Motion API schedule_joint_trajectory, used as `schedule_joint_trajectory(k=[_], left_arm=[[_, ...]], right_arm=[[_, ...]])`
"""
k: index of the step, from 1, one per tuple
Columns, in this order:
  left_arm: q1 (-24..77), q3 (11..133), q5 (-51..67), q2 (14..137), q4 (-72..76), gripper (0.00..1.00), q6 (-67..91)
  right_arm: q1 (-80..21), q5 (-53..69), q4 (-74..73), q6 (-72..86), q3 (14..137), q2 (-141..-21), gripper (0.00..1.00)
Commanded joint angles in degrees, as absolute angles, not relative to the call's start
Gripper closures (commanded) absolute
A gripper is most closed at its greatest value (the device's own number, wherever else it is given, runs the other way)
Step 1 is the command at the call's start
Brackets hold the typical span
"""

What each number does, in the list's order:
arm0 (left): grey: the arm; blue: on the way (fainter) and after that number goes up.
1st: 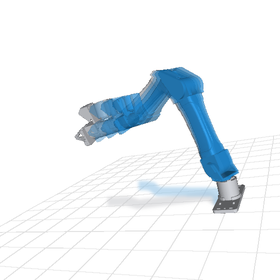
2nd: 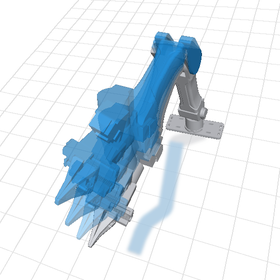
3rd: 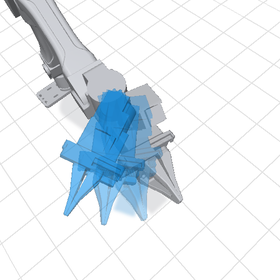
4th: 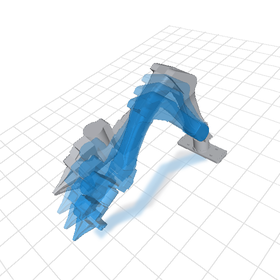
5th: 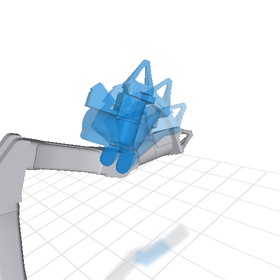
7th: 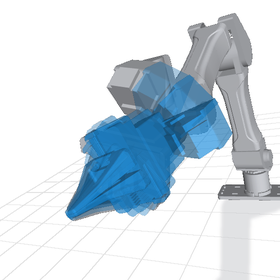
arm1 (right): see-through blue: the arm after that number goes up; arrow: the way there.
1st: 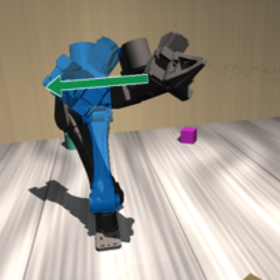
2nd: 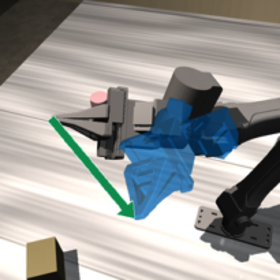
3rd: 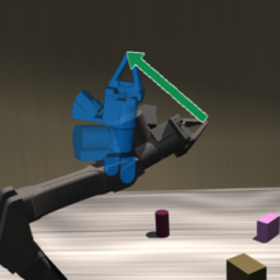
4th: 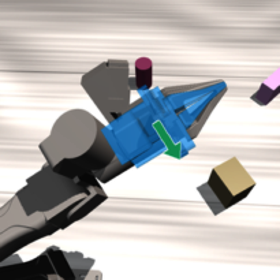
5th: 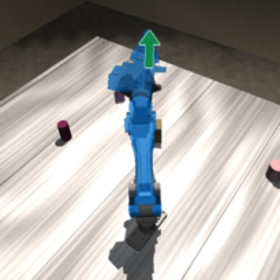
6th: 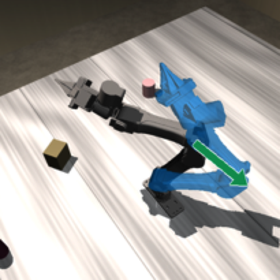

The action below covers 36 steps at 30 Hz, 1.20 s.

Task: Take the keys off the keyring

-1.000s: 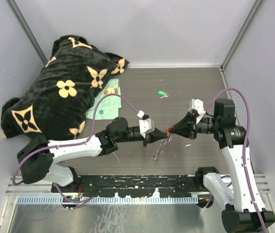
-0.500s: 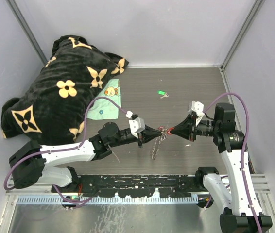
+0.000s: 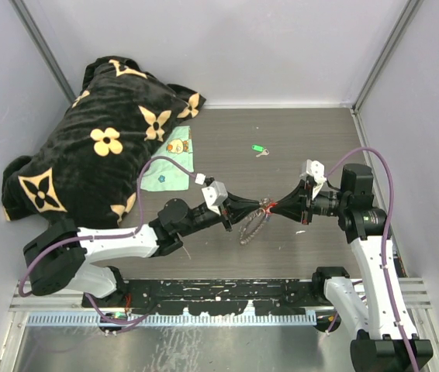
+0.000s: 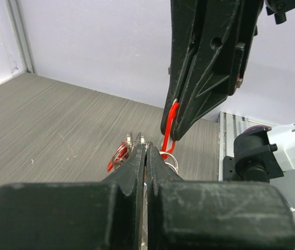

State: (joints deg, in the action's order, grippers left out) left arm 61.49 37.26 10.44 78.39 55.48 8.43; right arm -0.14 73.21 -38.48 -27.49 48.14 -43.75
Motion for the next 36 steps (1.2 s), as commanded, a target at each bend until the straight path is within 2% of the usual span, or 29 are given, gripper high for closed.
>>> schedule_joint_trajectory(k=[1, 9, 17, 18, 21, 24, 29, 36], left_arm=[[61.5, 35.7, 4.1, 77.8, 67.6, 1.00, 8.7], [61.6, 32.6, 0.0, 78.3, 69.4, 1.00, 8.6], [61.5, 32.9, 3.3, 80.7, 69.6, 1.00, 10.1], [61.5, 32.9, 4.1, 80.8, 69.6, 0.97, 10.1], [61.6, 32.3, 6.7, 80.7, 70.3, 0.82, 10.3], [61.4, 31.5, 8.5, 79.5, 70.2, 0.75, 9.7], [60.7, 31.9, 14.5, 76.2, 65.5, 0.74, 7.2], [60.3, 38.3, 23.9, 73.2, 48.6, 0.75, 2.4]], right_arm=[[0.1, 74.5, -37.5, -26.5, 50.1, -42.9, 0.99], [0.7, 73.0, -41.8, -28.6, 55.4, -43.8, 0.99], [0.6, 73.5, -42.9, -29.2, 57.8, -46.4, 0.99], [0.6, 73.5, -43.2, -29.4, 58.1, -46.7, 0.99], [0.6, 73.3, -44.3, -30.5, 58.5, -47.0, 0.99], [0.6, 72.9, -44.8, -31.2, 58.5, -46.8, 0.99], [0.6, 72.9, -46.2, -33.7, 58.4, -46.0, 0.99], [0.6, 74.5, -47.3, -35.3, 58.0, -45.6, 0.99]])
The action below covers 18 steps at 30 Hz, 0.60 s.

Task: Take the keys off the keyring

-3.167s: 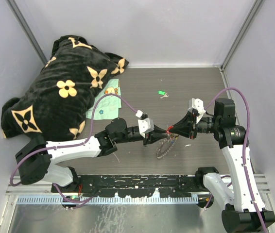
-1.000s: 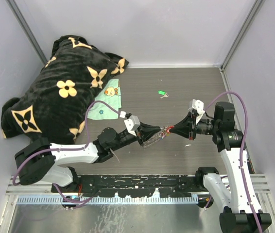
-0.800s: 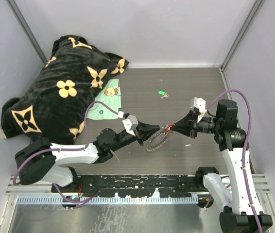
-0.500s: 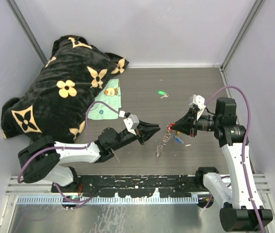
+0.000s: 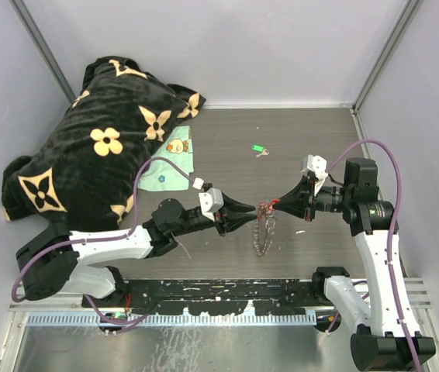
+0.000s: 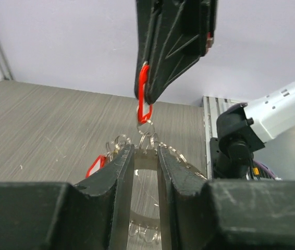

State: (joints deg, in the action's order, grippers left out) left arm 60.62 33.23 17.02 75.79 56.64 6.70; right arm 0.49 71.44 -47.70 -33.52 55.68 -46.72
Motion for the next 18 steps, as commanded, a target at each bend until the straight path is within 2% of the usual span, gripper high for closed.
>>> schedule_joint_trajectory(k=[1, 9, 18], left_arm=[[60.3, 39.0, 24.6, 73.2, 46.9, 0.75, 1.5], [60.1, 44.2, 28.0, 74.7, 38.4, 0.77, -0.9], [60.1, 46.5, 27.4, 78.2, 39.7, 0.79, 1.9]], right_arm=[[0.6, 74.7, -47.3, -35.4, 57.9, -45.5, 0.99], [0.6, 75.1, -47.2, -35.6, 57.6, -45.2, 0.99], [0.6, 75.2, -47.1, -35.6, 57.2, -45.0, 0.99]])
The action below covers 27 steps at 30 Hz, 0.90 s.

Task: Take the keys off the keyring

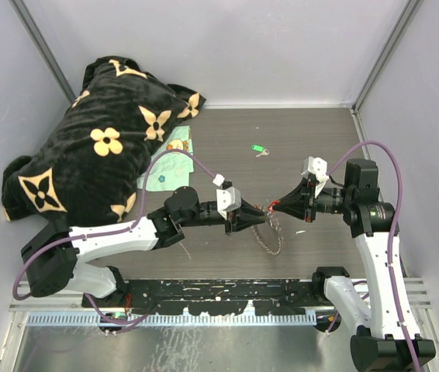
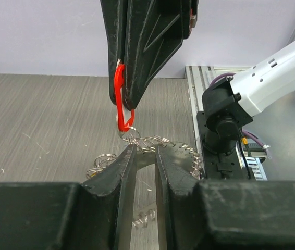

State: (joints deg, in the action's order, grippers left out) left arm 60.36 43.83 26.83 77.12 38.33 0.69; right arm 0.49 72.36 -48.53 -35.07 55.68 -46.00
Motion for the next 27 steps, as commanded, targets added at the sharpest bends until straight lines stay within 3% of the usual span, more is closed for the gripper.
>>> schedule_joint_trajectory(k=[1, 27], left_arm=[[60.1, 46.6, 27.2, 78.5, 39.9, 0.79, 2.3], [60.4, 48.1, 22.8, 81.2, 39.8, 0.80, 4.9]], right_arm=[[0.6, 75.3, -47.1, -35.6, 57.1, -45.0, 0.99], [0.6, 75.9, -46.8, -35.3, 56.8, -44.9, 0.99]])
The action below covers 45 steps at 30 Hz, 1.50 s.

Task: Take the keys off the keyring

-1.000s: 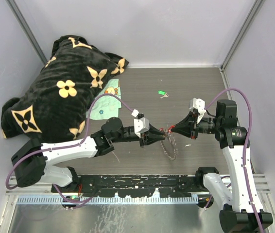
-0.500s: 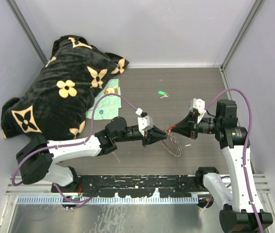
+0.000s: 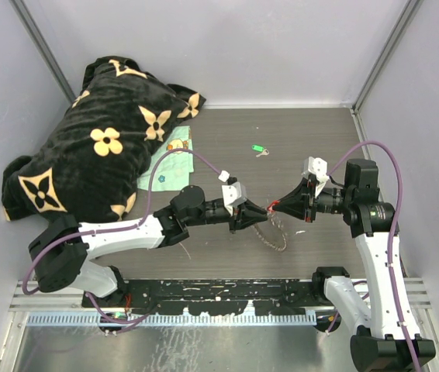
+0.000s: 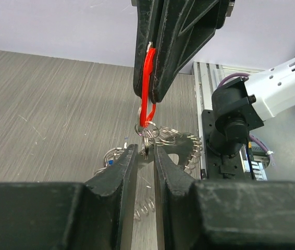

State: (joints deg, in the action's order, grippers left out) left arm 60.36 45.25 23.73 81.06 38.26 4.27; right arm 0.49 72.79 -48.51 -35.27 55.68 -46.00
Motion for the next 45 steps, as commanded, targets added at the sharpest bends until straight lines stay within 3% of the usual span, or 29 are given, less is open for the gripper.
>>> schedule_joint_trajectory(k=[1, 17, 22, 45], left_arm=[[60.4, 48.1, 22.6, 81.2, 39.7, 0.80, 4.9], [60.6, 49.7, 21.3, 81.2, 35.6, 0.88, 3.7], [60.5, 49.4, 21.5, 80.1, 34.9, 1.00, 3.0], [60.0, 50.6, 23.1, 77.0, 30.7, 1.00, 4.5]], right_arm=[[0.6, 75.9, -46.7, -35.3, 56.8, -44.9, 0.99], [0.6, 75.8, -46.8, -35.3, 56.9, -44.6, 0.99], [0.6, 75.3, -46.8, -35.3, 56.9, -44.5, 0.99], [0.6, 71.9, -45.0, -33.5, 55.9, -43.8, 0.99]])
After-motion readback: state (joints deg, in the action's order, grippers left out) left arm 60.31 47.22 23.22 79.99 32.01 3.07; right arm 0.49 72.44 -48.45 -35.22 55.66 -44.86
